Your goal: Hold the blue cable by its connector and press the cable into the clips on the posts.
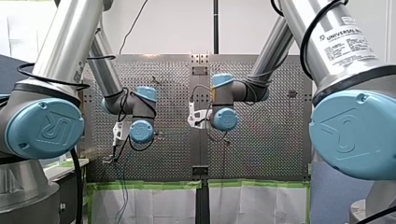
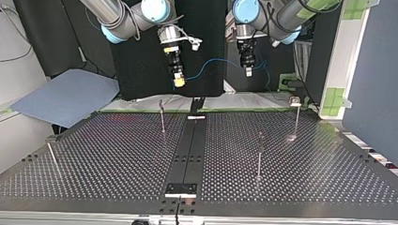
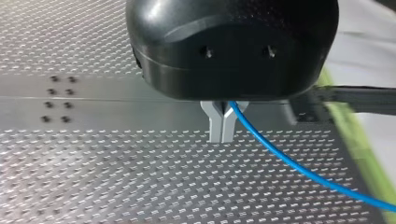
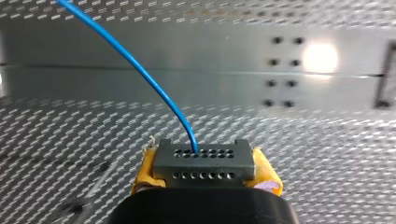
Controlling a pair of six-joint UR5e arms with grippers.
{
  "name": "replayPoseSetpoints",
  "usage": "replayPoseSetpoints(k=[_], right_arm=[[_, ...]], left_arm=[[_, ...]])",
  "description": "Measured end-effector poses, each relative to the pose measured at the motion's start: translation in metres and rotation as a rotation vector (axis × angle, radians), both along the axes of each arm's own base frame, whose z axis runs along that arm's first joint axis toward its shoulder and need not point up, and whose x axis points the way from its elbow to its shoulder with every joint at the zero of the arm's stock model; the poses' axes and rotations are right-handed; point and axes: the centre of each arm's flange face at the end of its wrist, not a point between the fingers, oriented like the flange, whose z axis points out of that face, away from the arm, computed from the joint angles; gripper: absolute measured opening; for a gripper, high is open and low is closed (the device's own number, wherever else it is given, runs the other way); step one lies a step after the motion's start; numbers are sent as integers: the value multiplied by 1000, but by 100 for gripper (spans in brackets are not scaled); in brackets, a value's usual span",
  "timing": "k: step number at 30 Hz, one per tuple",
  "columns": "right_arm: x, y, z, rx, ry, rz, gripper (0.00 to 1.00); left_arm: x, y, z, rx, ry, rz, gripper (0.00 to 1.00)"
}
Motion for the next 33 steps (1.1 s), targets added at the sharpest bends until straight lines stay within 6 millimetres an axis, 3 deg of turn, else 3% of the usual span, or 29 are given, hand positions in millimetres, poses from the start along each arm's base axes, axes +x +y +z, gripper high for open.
replayPoseSetpoints(k=[6, 9, 22, 33], right_arm=[[6, -4, 40, -45, -46, 16, 0], [7, -5, 49, -53, -60, 24, 0], [24, -19, 30, -19, -48, 60, 0], [44, -37, 61, -36, -65, 63, 0]], left_arm=[[20, -4, 34, -30, -48, 15, 0], [27, -3, 50, -40, -67, 24, 0], [44, 3, 120, -103, -199, 53, 0], [40, 15, 165, -139, -286, 68, 0]])
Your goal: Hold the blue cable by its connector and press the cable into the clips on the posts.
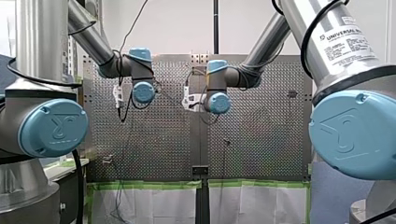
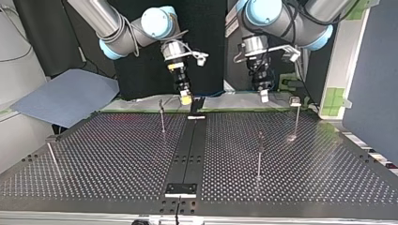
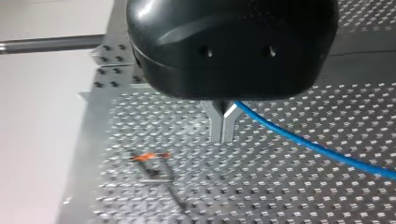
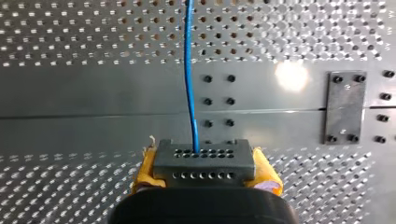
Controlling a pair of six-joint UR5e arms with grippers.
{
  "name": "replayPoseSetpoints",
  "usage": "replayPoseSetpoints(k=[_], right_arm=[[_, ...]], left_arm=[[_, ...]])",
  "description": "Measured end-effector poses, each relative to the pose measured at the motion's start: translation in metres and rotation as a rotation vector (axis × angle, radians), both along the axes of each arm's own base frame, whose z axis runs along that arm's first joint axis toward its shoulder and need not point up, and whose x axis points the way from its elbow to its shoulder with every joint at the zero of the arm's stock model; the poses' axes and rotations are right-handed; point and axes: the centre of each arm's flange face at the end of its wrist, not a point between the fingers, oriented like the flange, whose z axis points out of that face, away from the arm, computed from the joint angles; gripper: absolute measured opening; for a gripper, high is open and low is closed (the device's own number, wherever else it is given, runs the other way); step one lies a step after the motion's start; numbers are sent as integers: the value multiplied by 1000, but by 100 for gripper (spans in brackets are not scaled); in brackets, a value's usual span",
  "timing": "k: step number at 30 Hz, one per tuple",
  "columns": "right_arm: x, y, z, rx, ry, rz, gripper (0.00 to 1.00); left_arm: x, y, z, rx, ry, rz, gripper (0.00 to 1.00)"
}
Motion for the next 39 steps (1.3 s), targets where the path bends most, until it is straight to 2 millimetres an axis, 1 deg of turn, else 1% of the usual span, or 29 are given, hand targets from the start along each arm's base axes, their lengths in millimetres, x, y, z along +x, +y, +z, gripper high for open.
replayPoseSetpoints(k=[7, 10, 17, 21, 25, 28, 30, 39], right_arm=[[13, -5, 21, -8, 2, 20, 0], [19, -6, 31, -12, 7, 39, 0], [33, -8, 54, -26, 23, 61, 0], [41, -12, 72, -40, 7, 72, 0], [45, -20, 88, -61, -18, 70, 0], [45, -25, 93, -64, -31, 65, 0], [45, -28, 94, -63, -37, 62, 0], [43, -36, 97, -54, -63, 85, 0]], left_arm=[[-4, 7, 29, -21, -62, -12, 0], [-5, 9, 36, -26, -80, -22, 0], [2, 11, 41, -29, -89, -40, 0], [12, 10, 41, -32, -82, -46, 0], [26, 10, 35, -32, -60, -48, 0], [33, 11, 28, -29, -45, -44, 0], [36, 12, 28, -30, -45, -40, 0], [50, 18, 39, -46, -52, -34, 0]])
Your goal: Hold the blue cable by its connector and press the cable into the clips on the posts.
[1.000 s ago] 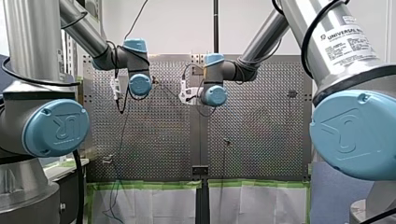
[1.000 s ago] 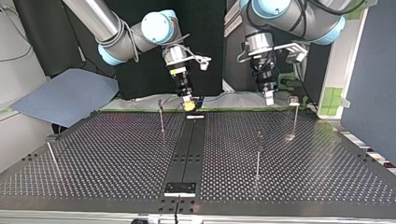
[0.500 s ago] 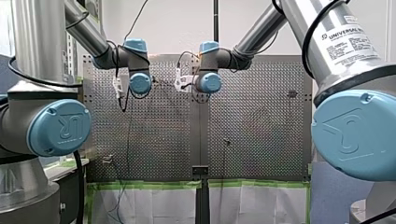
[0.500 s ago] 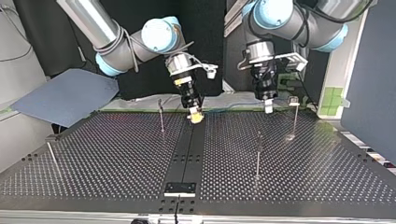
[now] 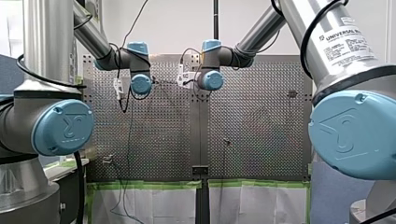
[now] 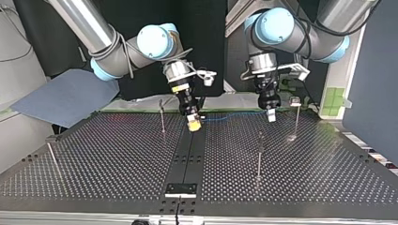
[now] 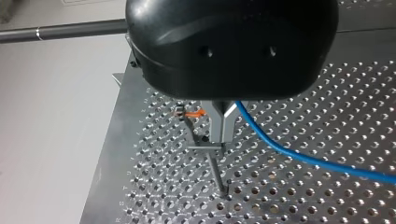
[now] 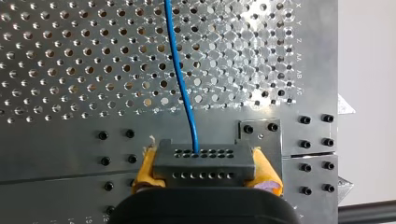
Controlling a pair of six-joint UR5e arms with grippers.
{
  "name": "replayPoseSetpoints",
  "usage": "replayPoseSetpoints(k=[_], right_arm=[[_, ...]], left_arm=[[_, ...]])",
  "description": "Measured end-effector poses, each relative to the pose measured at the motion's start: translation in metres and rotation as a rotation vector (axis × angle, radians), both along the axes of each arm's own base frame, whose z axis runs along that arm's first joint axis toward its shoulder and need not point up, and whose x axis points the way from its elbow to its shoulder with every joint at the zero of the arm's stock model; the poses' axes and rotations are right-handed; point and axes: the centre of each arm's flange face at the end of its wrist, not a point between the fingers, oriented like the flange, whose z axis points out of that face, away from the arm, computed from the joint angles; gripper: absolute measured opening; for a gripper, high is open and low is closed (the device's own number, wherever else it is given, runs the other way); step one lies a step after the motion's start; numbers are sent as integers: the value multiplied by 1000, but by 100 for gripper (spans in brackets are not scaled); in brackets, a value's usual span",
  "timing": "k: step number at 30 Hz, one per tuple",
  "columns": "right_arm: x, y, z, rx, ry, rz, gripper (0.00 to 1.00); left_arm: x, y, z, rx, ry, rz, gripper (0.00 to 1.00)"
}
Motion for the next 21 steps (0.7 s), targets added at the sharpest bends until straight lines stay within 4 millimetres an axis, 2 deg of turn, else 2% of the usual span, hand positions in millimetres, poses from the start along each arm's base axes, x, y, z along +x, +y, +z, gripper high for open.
replayPoseSetpoints(k=[8, 13, 21], right_arm=[[8, -11, 1, 5, -4, 4, 0], [13, -16, 14, 2, -11, 5, 0], [18, -20, 25, -7, -21, 6, 0]], left_arm=[[18, 2, 15, -14, 3, -7, 0], [24, 4, 22, -21, 2, -12, 0], [34, 10, 11, -16, 32, -2, 0]])
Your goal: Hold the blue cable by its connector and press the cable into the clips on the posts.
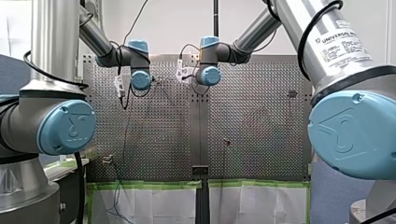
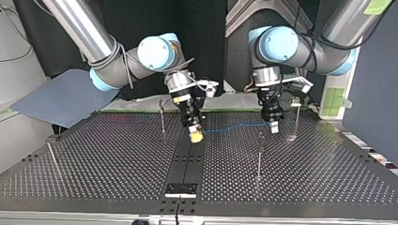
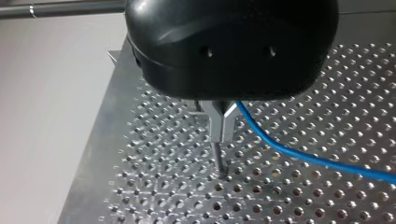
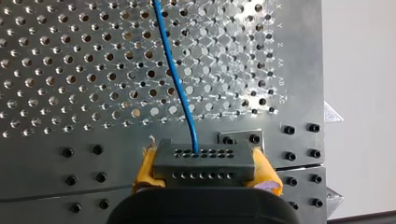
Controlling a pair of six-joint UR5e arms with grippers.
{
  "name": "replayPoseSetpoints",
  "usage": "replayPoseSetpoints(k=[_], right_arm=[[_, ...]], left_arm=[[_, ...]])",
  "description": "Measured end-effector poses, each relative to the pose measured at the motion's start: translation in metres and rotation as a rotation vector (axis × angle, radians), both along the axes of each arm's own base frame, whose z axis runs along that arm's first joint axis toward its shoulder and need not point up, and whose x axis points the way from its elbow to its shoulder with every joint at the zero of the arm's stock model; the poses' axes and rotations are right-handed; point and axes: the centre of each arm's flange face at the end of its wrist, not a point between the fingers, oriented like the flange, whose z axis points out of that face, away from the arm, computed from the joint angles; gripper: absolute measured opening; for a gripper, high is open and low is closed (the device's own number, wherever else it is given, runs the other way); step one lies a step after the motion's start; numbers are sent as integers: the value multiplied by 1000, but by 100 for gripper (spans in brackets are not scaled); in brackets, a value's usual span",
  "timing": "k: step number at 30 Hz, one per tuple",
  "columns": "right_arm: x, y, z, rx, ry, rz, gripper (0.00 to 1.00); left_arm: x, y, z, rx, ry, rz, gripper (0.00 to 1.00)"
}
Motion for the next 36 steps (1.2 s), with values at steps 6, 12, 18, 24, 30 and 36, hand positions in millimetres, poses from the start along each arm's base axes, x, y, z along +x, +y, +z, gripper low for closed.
replayPoseSetpoints(k=[6, 12, 18, 24, 30, 36], right_arm=[[5, 0, -5, 5, 5, 7, 0], [12, -2, -13, 12, 13, 14, 0], [11, -7, -15, 14, 13, 10, 0], [7, -15, -15, 22, 5, 3, 0], [5, -20, -14, 19, 2, 5, 0], [4, -25, -18, 22, 5, 1, 0]], left_arm=[[8, 2, 1, -1, -10, -7, 0], [14, 4, 7, -3, -20, -14, 0], [22, 9, 4, -4, -16, -17, 0], [29, 12, 9, -2, -30, -31, 0], [37, 16, 18, -6, -48, -33, 0], [47, 22, 3, -7, -17, -20, 0]])
